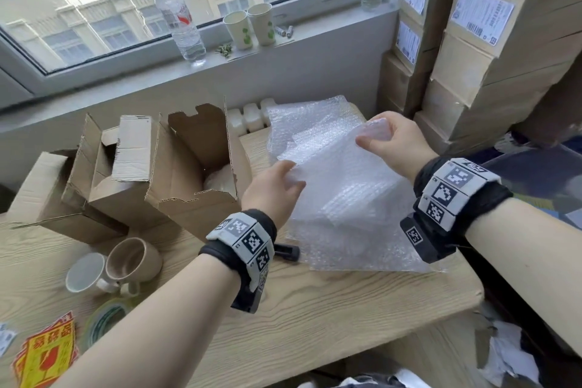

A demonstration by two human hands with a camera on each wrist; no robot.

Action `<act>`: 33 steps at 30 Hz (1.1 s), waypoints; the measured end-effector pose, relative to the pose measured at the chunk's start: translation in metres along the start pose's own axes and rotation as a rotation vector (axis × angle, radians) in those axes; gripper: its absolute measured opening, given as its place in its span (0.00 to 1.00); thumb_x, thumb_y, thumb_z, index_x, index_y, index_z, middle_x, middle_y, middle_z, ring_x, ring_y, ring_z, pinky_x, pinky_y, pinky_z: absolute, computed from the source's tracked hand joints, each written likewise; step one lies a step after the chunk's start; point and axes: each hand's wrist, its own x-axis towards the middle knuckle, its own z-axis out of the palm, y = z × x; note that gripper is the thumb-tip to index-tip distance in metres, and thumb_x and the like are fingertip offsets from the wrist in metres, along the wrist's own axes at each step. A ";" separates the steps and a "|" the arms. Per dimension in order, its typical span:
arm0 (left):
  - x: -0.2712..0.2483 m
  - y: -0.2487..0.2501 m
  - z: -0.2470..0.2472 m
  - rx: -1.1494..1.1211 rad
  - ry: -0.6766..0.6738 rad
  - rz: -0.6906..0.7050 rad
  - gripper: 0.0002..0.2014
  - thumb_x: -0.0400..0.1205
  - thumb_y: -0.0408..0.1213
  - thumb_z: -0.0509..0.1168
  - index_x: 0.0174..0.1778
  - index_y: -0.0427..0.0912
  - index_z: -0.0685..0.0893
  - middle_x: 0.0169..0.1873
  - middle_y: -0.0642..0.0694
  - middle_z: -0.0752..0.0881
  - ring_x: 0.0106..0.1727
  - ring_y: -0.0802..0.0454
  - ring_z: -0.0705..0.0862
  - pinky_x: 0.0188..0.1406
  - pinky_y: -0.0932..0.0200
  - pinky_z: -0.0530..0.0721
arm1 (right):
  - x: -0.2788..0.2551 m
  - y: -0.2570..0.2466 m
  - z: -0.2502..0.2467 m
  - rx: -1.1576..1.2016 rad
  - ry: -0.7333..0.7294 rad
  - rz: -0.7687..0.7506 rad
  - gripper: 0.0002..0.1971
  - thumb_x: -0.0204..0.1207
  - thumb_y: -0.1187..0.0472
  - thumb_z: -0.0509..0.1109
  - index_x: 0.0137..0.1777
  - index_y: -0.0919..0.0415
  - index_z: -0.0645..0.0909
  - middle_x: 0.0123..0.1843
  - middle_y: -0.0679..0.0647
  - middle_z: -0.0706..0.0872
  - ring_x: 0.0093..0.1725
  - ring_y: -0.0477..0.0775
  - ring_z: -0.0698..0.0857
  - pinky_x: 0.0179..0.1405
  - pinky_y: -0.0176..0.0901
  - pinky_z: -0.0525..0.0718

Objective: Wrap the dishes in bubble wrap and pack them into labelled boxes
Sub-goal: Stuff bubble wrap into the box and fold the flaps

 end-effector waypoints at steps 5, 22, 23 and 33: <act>0.010 -0.011 -0.005 -0.332 0.157 -0.221 0.13 0.84 0.39 0.60 0.62 0.40 0.79 0.49 0.45 0.85 0.45 0.48 0.86 0.49 0.60 0.85 | 0.002 0.024 -0.001 -0.242 0.221 0.063 0.20 0.76 0.54 0.70 0.65 0.62 0.75 0.59 0.55 0.81 0.60 0.54 0.79 0.55 0.40 0.73; 0.002 -0.014 0.000 -0.334 0.101 -0.224 0.22 0.86 0.29 0.52 0.75 0.48 0.73 0.73 0.44 0.75 0.64 0.40 0.81 0.66 0.44 0.79 | -0.011 0.056 0.036 -0.820 -0.448 -0.015 0.20 0.83 0.47 0.56 0.57 0.58 0.85 0.60 0.54 0.81 0.65 0.58 0.77 0.63 0.49 0.71; 0.003 -0.013 0.000 -0.334 0.110 -0.220 0.22 0.86 0.29 0.52 0.75 0.47 0.73 0.73 0.45 0.75 0.66 0.43 0.79 0.69 0.47 0.77 | -0.011 0.055 0.036 -0.818 -0.470 0.000 0.21 0.83 0.47 0.55 0.53 0.60 0.86 0.57 0.55 0.82 0.62 0.59 0.79 0.60 0.49 0.72; 0.013 -0.005 -0.056 -0.263 0.131 0.026 0.28 0.80 0.18 0.50 0.60 0.59 0.77 0.58 0.50 0.82 0.47 0.58 0.82 0.48 0.59 0.84 | 0.007 -0.032 0.048 -0.225 -0.076 -0.189 0.38 0.75 0.51 0.71 0.81 0.59 0.58 0.80 0.56 0.65 0.78 0.54 0.65 0.77 0.47 0.63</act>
